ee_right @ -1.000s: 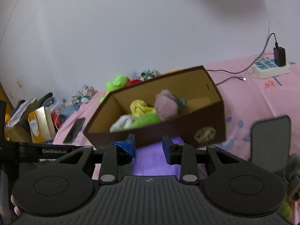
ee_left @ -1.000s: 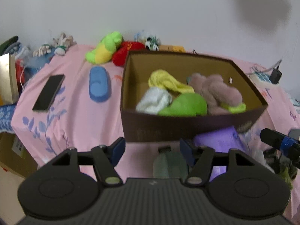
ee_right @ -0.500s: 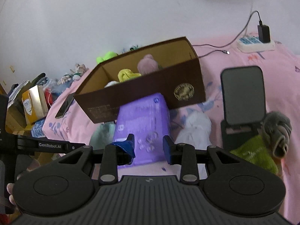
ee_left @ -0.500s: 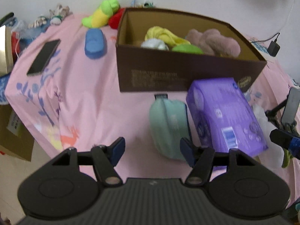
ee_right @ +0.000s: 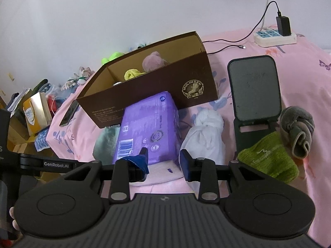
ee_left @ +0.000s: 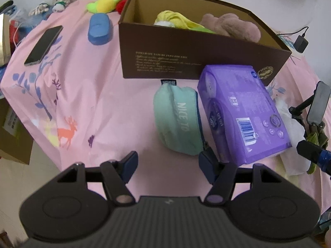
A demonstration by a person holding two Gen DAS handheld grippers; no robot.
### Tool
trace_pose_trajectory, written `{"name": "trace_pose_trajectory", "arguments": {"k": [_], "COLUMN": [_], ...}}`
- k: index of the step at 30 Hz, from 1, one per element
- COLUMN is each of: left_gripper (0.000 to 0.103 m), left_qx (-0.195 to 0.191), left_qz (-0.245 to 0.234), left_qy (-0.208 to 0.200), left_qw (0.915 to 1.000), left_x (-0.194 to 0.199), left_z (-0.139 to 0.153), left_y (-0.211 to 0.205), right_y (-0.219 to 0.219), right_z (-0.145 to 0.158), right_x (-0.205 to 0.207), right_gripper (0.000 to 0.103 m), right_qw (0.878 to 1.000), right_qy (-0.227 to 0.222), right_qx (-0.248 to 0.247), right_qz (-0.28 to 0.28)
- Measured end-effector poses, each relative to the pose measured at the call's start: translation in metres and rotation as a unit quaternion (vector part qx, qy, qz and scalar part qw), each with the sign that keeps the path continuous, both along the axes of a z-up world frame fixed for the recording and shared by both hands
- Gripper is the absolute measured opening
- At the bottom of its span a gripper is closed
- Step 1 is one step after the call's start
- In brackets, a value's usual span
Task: Organize soft objects
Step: 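Move both tools back from the box toward the remaining items, then grasp the grey sock with the right tool while the left tool grasps the teal pouch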
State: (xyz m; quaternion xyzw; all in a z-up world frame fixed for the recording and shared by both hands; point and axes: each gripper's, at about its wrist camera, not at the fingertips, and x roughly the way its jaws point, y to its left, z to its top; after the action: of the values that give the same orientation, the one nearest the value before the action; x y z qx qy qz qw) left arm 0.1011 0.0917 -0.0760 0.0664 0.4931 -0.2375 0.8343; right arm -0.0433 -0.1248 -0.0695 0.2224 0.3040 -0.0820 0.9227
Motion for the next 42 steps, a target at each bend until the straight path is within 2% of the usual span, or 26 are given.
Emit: {"name": "trace_pose_trajectory", "arguments": {"k": [7, 13, 20, 30, 36, 42], "left_gripper": [0.068, 0.068, 0.068, 0.068, 0.068, 0.068], "left_qx": [0.011, 0.02, 0.022, 0.022, 0.018, 0.009], "left_qz": [0.017, 0.041, 0.062, 0.029, 0.036, 0.006], "left_qy": [0.003, 0.009, 0.003, -0.002, -0.003, -0.024], "left_qw": [0.9998, 0.9989, 0.9978, 0.9993, 0.9992, 0.9997], "left_x": [-0.015, -0.028, -0.043, -0.065, -0.064, -0.074], "left_z": [0.003, 0.001, 0.008, 0.008, 0.008, 0.019], "left_y": [-0.014, -0.022, -0.027, -0.052, -0.058, -0.068], "right_y": [-0.017, -0.034, -0.056, -0.099, -0.113, -0.131], "right_z": [0.001, 0.002, 0.0, 0.0, -0.002, 0.0], "right_x": [-0.016, -0.033, -0.041, -0.061, -0.066, -0.07], "right_gripper": [0.016, 0.016, 0.016, 0.017, 0.017, 0.017], "right_qw": [1.0, 0.999, 0.999, 0.997, 0.997, 0.994], "right_qy": [-0.006, -0.029, -0.03, -0.031, -0.031, -0.041], "right_qx": [0.011, 0.029, 0.038, 0.046, 0.06, 0.062], "right_qz": [0.02, 0.035, 0.021, -0.049, -0.05, -0.076]}}
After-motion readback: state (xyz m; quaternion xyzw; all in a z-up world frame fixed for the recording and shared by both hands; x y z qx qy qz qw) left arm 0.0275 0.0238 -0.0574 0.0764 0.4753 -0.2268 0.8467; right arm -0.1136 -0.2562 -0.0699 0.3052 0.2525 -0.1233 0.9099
